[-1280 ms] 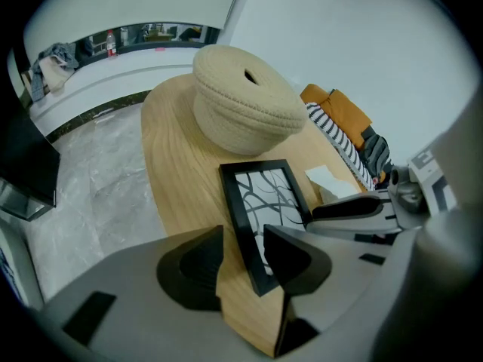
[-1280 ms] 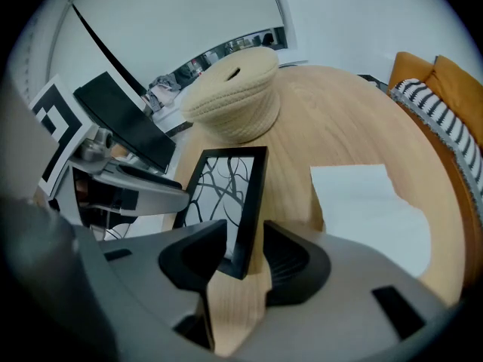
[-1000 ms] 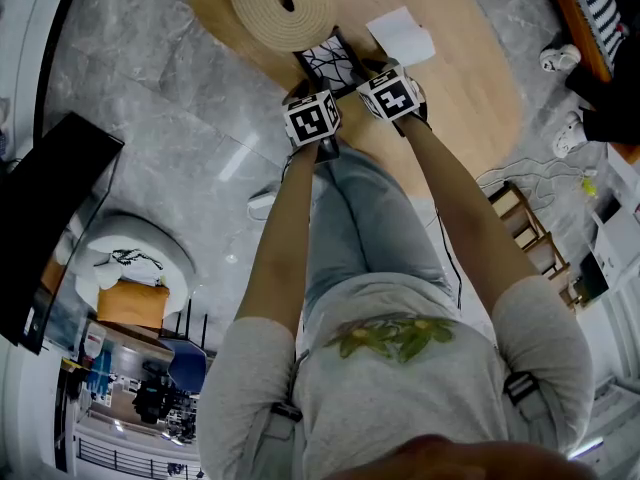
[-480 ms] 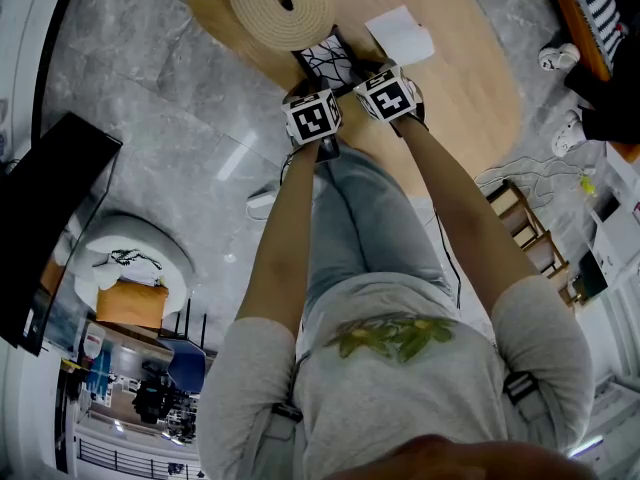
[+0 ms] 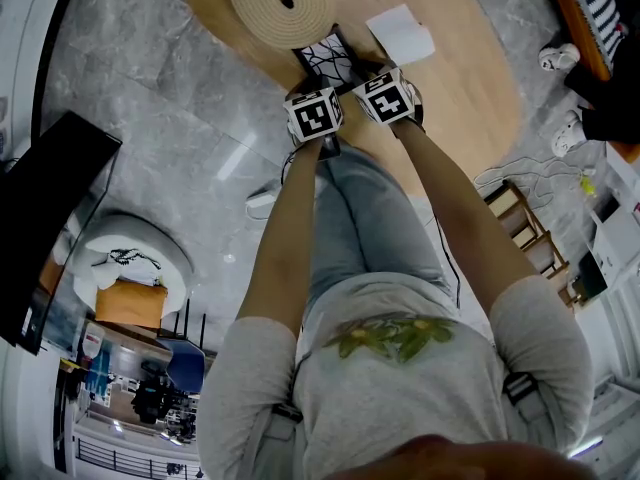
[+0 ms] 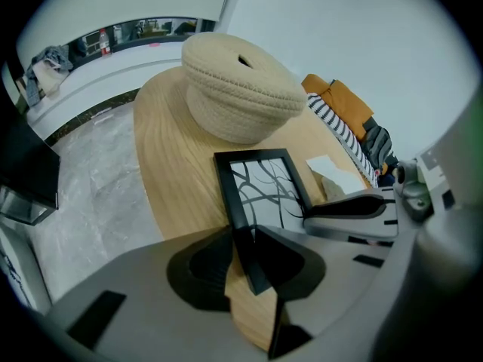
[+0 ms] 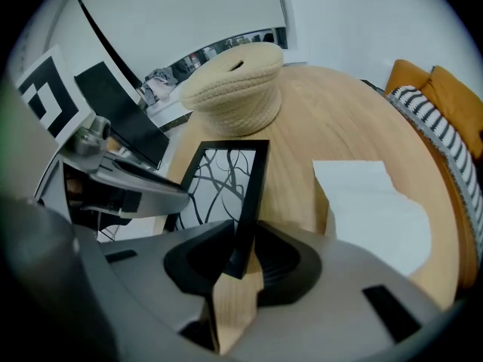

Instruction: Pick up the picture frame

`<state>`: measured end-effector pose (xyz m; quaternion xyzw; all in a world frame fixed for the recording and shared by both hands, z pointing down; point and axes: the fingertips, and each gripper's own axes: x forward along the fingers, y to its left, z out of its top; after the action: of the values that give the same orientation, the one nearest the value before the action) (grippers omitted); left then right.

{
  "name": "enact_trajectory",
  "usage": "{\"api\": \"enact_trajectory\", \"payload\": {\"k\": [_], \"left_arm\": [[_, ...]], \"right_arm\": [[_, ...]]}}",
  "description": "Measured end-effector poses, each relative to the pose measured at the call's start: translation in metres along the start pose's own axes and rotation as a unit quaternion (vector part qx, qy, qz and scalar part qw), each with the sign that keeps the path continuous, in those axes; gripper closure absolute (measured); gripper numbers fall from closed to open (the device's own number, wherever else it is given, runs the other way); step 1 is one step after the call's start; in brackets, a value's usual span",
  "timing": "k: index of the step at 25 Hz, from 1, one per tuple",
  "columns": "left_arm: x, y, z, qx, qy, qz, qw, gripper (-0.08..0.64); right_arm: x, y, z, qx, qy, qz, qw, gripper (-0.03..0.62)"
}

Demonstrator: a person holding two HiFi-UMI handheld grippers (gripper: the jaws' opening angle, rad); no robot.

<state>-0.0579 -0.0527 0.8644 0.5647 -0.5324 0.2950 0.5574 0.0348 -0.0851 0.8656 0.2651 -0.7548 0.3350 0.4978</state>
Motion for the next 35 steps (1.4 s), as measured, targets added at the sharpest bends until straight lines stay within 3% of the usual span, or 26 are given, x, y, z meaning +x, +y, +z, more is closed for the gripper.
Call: {"api": "enact_trajectory", "payload": {"k": [10,19,35], "left_arm": [[-0.015,0.001,-0.007,-0.008,0.024,-0.029,0.9993,0.465],[-0.047,-0.009,-0.006,-0.001,0.014,-0.037,0.9992,0.463],[-0.149,-0.034,0.016,0.018,-0.022,-0.053,0.9982,0.464]], "right_arm": [[-0.018,0.010,-0.013,0.080,0.014,0.009,0.997,0.505],[-0.050,0.022,-0.012,0.076,0.024,0.000,0.997,0.505],[-0.150,0.059,0.021,0.109,-0.021,0.003,0.994,0.506]]}}
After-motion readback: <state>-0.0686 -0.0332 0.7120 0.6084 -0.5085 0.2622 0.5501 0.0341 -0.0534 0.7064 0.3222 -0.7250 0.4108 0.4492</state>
